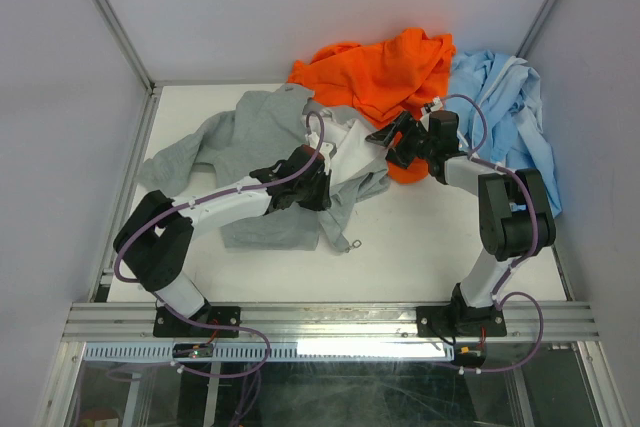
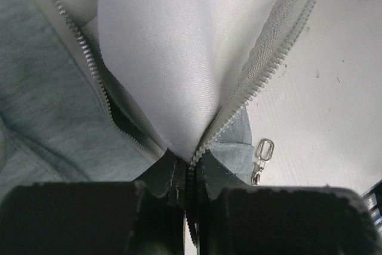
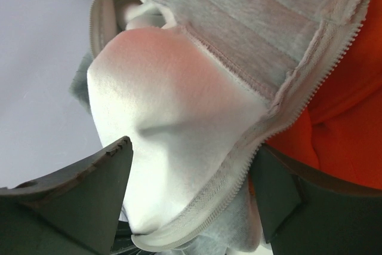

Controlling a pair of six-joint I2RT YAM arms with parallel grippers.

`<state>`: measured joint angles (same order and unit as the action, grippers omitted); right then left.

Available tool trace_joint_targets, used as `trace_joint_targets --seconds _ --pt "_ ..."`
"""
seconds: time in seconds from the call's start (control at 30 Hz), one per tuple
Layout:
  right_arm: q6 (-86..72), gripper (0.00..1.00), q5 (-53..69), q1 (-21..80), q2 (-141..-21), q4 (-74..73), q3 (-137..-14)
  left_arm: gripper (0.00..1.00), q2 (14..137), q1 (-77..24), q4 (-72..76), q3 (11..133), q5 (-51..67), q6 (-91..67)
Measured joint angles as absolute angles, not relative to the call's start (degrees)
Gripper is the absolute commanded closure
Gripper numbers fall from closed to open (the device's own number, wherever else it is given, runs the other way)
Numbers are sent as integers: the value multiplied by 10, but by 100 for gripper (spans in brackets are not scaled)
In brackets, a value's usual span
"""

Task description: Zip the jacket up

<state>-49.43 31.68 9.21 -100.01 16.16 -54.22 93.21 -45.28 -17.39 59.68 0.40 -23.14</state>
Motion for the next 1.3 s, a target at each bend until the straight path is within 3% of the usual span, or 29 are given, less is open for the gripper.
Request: trace_joint_targets --seconds 0.33,0.97,1.13,1.2,1.3 --pt "-523 46 339 115 -1029 216 -566 100 873 -453 -163 541 5 -237" --pt "-519 46 340 127 -980 191 -585 100 849 -441 -152 506 18 -251" --pt "-518 46 340 128 -996 148 -639 100 849 -441 -149 507 22 -252" --pt "-517 100 340 128 -999 126 -672 100 849 -440 -151 511 30 -251" --pt "-443 100 327 132 -1004 83 -766 100 849 -429 -154 530 56 -251"
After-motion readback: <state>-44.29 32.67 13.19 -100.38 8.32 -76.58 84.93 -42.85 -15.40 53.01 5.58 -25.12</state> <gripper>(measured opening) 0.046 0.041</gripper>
